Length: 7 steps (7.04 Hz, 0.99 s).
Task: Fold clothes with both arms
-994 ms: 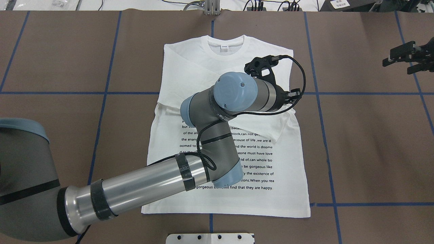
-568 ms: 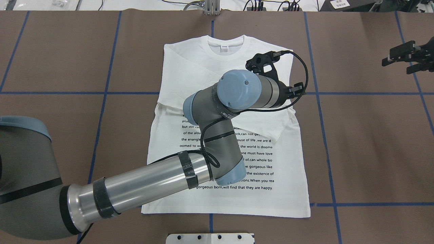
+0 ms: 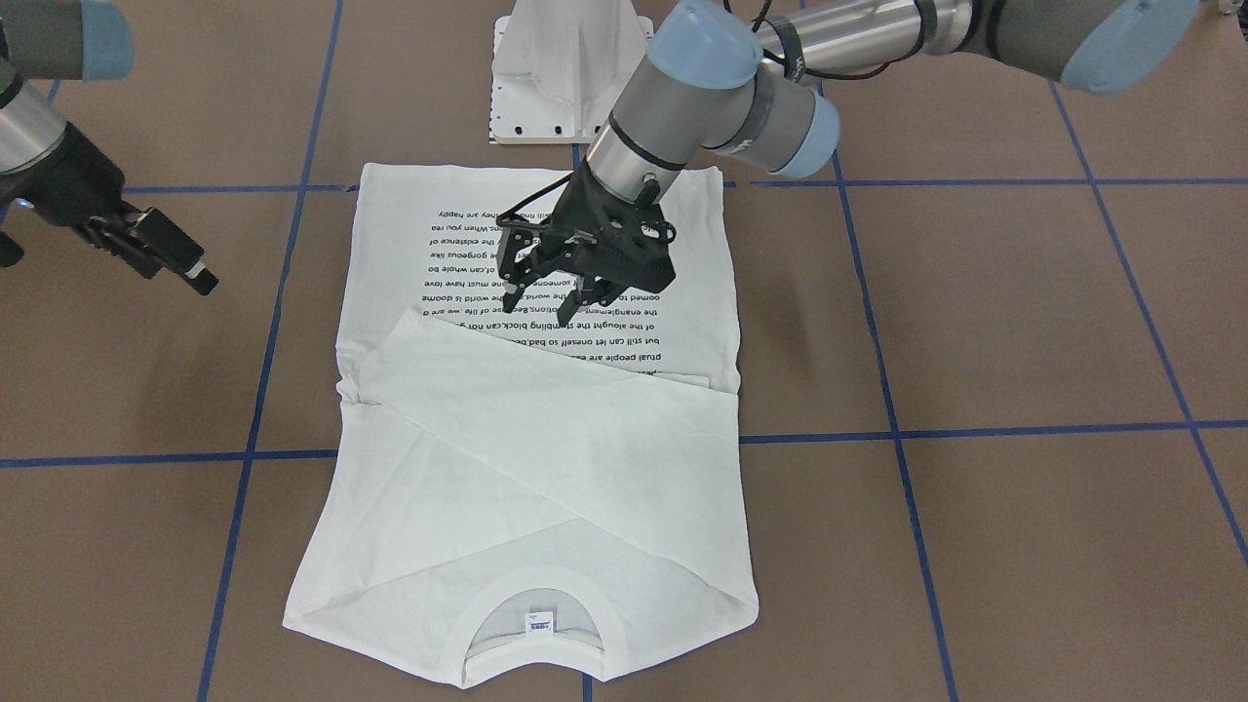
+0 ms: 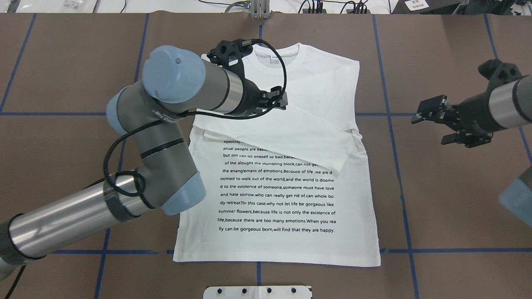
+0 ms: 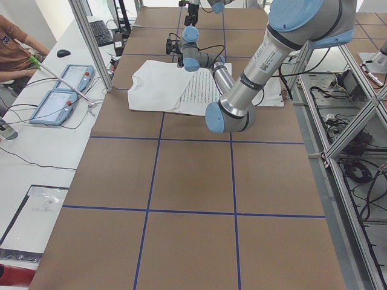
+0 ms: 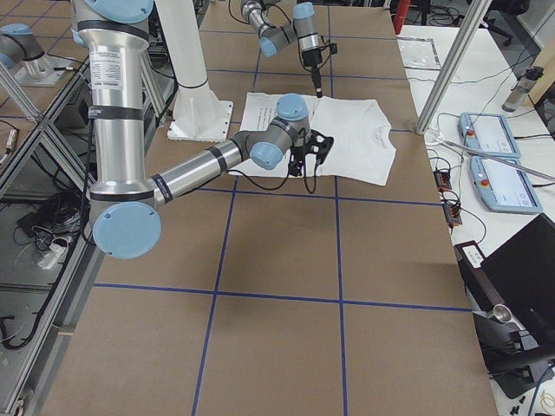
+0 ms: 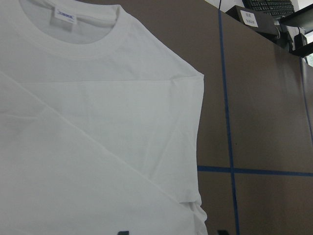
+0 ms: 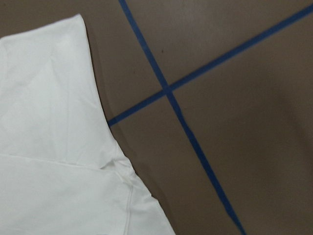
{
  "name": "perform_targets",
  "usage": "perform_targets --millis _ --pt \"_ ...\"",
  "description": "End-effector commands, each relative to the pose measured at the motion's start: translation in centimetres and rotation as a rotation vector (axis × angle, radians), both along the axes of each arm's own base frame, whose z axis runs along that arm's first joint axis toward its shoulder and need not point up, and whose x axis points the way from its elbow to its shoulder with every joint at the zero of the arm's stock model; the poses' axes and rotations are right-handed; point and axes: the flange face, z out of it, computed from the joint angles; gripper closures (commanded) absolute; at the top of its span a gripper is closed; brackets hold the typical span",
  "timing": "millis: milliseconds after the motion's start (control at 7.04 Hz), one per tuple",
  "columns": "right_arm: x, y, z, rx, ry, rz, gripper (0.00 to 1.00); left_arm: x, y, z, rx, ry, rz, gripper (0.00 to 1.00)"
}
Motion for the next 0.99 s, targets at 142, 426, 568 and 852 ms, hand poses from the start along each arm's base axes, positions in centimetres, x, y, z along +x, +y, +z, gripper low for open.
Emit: perform_targets --millis 142,426,568,852 --pt "-10.8 13.5 -2.1 -0.183 0.002 0.174 0.02 -6.5 4.2 2.1 -0.016 -0.059 0.016 0.35" --pt "-14.7 19.3 0.0 -0.232 0.070 0.171 0.06 -6.7 4.3 3.6 -0.029 -0.070 0.018 0.33" --pt "-16.2 21.3 0.7 -0.232 0.105 0.156 0.08 -6.6 4.3 3.8 -0.031 -0.073 0.017 0.33" --pt "-17.5 23.1 1.8 -0.227 0.134 0.122 0.10 -6.5 4.2 3.9 -0.033 -0.076 0.017 0.32"
